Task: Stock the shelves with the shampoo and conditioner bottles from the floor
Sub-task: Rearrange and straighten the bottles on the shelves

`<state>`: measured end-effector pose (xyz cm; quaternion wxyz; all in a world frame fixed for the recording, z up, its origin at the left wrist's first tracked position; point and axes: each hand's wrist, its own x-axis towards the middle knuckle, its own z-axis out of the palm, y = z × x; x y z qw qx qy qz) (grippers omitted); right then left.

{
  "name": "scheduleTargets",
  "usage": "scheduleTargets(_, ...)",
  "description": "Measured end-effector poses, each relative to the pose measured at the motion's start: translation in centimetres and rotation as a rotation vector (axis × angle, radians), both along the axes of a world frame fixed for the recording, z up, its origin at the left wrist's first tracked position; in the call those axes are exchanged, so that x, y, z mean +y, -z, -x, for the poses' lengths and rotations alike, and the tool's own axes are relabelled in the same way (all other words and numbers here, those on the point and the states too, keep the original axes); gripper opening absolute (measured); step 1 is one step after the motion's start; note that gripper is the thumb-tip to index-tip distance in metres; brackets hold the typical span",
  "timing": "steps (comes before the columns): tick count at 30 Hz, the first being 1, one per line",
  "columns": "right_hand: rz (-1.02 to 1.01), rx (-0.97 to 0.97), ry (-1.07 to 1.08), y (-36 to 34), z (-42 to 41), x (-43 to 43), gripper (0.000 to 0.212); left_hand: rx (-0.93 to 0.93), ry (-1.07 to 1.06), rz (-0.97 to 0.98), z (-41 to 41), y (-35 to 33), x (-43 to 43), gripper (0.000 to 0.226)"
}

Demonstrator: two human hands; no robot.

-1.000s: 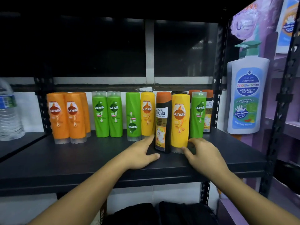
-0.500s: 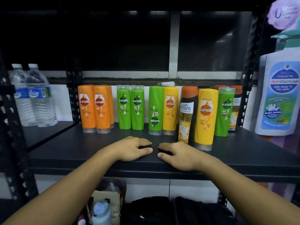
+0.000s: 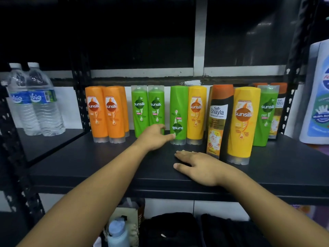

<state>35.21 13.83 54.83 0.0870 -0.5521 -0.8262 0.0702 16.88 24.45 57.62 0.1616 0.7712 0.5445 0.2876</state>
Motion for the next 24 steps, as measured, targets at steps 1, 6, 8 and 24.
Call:
scheduleTargets(1, -0.002, 0.004, -0.002, 0.1, 0.0, 0.1, 0.062, -0.049, -0.015, 0.014, -0.6, -0.1, 0.5, 0.08)
scheduleTargets(6, -0.011, 0.028, -0.007, 0.3, -0.1, 0.3, 0.063, -0.284, 0.017, 0.109, -3.3, 0.1, 2.0, 0.057)
scheduleTargets(8, -0.011, 0.03, -0.008, 0.3, -0.2, 0.2, 0.063, -0.339, 0.013, 0.091, -3.8, 0.4, 2.6, 0.052)
scheduleTargets(24, 0.001, 0.048, -0.004, 0.0, -0.1, -0.2, 0.061, -0.39, 0.006, -0.056, 2.3, 0.8, -2.1, 0.055)
